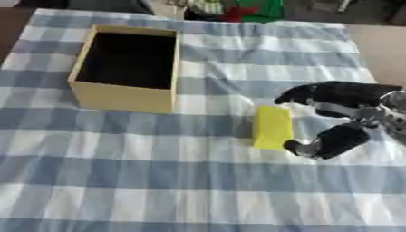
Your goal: Pick up objects on the table and place them in the box.
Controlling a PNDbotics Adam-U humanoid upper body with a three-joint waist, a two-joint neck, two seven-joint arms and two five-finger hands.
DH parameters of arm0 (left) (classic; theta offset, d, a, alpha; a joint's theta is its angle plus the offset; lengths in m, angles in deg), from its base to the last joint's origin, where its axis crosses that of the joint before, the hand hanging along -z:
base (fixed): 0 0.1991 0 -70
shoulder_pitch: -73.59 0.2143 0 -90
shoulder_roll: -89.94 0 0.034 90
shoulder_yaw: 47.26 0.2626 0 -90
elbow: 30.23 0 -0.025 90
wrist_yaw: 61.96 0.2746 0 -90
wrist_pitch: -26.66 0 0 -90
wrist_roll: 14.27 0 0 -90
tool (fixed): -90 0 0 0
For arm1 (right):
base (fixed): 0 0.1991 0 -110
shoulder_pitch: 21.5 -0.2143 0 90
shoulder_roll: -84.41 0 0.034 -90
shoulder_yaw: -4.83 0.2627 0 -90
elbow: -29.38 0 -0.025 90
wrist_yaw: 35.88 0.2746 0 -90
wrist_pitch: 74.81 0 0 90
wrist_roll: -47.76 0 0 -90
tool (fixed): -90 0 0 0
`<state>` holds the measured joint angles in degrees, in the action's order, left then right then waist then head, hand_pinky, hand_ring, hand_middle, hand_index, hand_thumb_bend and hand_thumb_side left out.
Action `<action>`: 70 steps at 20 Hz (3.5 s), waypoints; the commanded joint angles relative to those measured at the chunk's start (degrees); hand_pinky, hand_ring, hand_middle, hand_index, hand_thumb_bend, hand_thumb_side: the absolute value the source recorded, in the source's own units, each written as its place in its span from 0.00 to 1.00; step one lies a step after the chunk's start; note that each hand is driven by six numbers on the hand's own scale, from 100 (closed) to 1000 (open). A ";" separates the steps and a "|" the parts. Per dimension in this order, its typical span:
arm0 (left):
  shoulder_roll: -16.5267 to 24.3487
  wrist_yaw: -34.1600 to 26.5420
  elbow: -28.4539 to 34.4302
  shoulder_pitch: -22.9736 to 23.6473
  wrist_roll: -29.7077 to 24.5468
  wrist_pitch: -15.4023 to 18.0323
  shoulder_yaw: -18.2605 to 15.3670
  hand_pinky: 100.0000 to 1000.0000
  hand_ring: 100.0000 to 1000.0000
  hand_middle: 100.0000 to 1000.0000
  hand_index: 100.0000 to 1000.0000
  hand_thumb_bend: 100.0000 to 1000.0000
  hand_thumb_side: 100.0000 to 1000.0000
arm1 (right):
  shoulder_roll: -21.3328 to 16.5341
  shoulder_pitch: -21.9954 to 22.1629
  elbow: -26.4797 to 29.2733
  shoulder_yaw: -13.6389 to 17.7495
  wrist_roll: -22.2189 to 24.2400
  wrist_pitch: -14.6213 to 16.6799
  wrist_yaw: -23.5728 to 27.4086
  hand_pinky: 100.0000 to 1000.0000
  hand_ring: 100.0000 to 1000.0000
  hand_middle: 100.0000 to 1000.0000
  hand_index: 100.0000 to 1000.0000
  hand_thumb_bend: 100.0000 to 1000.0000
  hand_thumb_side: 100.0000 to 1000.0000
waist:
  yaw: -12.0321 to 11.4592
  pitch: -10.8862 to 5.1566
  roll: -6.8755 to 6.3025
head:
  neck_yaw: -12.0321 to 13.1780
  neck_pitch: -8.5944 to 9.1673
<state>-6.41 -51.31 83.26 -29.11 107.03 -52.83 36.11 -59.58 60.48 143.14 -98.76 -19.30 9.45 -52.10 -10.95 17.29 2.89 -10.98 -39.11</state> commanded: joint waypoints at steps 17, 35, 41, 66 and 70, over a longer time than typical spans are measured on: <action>0.89 -0.15 1.10 -0.87 -0.33 0.07 -0.06 0.93 0.58 0.54 0.60 0.13 0.60 | -1.33 -1.82 0.83 0.44 1.00 -1.86 1.06 0.98 1.00 0.95 1.00 0.20 0.54 | -0.20 -0.99 -0.04 | 0.01 0.86; 0.82 -0.30 1.10 -0.95 -0.37 0.05 -0.11 0.93 0.57 0.54 0.60 0.13 0.60 | -1.20 -2.46 0.83 0.20 1.65 -2.44 0.36 1.00 1.00 0.95 1.00 0.30 0.31 | -0.04 -1.16 0.05 | 0.46 1.60; 0.77 -0.35 1.10 -0.92 -0.41 0.00 -0.11 0.93 0.58 0.54 0.60 0.13 0.60 | -0.97 -2.89 0.83 -0.09 1.37 -3.56 1.82 0.99 1.00 0.95 1.00 0.25 0.41 | -0.10 -1.14 0.07 | 0.34 1.89; 0.27 -0.45 1.10 -1.23 -0.93 -0.21 0.04 0.93 0.57 0.54 0.60 0.12 0.61 | 1.48 -7.28 0.83 -3.26 5.16 -10.84 4.93 1.00 0.99 0.94 1.00 0.26 0.30 | -0.85 -0.67 0.30 | -0.04 1.95; 0.21 -0.53 1.10 -1.27 -1.01 -0.25 0.09 0.93 0.57 0.54 0.60 0.12 0.61 | 1.88 -7.66 0.83 -3.61 5.06 -12.55 5.82 1.00 0.98 0.93 1.00 0.23 0.34 | -0.84 -0.76 0.29 | 0.21 2.15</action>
<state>-6.54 -51.72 83.26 -29.83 106.25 -53.08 36.14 -56.50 53.45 143.14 -102.88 -14.14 -2.52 -46.91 -11.84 17.46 3.32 -10.90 -37.60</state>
